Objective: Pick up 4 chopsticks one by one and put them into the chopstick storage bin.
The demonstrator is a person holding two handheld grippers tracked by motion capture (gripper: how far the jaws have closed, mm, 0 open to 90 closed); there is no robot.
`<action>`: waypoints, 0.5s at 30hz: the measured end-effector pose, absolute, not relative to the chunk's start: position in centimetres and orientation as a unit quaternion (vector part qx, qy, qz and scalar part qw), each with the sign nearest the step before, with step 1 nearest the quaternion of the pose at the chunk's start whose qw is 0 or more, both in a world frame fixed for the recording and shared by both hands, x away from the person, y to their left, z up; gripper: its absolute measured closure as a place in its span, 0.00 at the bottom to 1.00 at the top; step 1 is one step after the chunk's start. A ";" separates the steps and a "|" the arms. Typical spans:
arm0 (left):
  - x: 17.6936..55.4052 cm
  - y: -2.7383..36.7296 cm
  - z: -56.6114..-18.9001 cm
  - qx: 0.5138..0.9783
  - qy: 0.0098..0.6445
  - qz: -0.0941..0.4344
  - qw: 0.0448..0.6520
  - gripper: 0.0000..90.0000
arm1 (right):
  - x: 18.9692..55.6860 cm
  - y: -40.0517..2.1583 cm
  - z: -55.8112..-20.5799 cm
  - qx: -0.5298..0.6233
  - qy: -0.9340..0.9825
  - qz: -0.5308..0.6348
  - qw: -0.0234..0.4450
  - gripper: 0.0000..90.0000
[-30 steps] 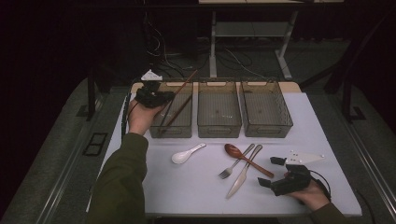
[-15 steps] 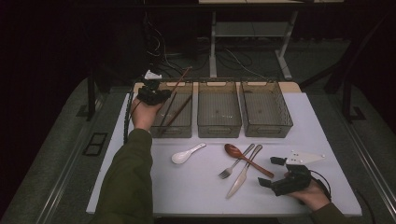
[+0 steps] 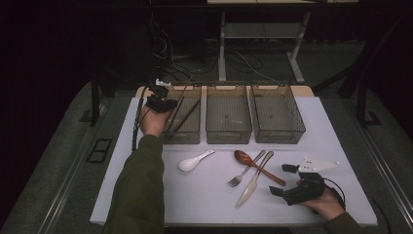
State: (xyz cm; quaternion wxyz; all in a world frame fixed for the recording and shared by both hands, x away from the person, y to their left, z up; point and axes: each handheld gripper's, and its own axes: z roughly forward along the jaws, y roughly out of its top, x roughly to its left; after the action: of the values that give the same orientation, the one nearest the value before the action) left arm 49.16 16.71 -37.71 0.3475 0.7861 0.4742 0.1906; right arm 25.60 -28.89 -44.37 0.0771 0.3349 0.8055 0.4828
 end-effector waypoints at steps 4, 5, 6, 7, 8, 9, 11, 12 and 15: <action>49.4 16.9 -38.7 0.789 0.489 0.174 0.328 0.89 | 25.6 -28.8 -44.4 0.335 0.806 0.482 0.078 0.01; 49.4 16.9 -38.7 0.791 0.488 0.176 0.323 0.86 | 25.6 -28.8 -44.4 0.335 0.806 0.482 0.077 0.01; 49.3 16.8 -38.6 0.791 0.485 0.179 0.328 0.84 | 25.6 -28.8 -44.4 0.335 0.806 0.482 0.077 0.01; 49.3 16.7 -38.6 0.793 0.481 0.180 0.328 0.82 | 25.6 -28.8 -44.4 0.335 0.806 0.482 0.077 0.01; 49.3 16.7 -38.6 0.794 0.480 0.180 0.328 0.80 | 25.6 -28.8 -44.4 0.335 0.806 0.482 0.077 0.01; 49.3 16.7 -38.6 0.794 0.480 0.180 0.327 0.78 | 25.6 -28.8 -44.4 0.335 0.806 0.482 0.077 0.01; 49.3 16.6 -38.6 0.795 0.481 0.180 0.324 0.75 | 25.6 -28.8 -44.4 0.334 0.807 0.482 0.078 0.01; 49.3 16.6 -38.6 0.796 0.478 0.180 0.325 0.73 | 25.6 -28.8 -44.4 0.334 0.806 0.482 0.078 0.01; 49.2 16.6 -38.6 0.796 0.473 0.178 0.332 0.69 | 25.5 -28.8 -44.4 0.334 0.807 0.481 0.078 0.01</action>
State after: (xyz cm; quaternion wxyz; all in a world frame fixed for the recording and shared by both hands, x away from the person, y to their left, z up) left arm 49.24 16.63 -38.57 0.3325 0.7963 0.4731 0.1776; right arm 25.54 -28.78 -44.39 0.0782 0.3337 0.8071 0.4807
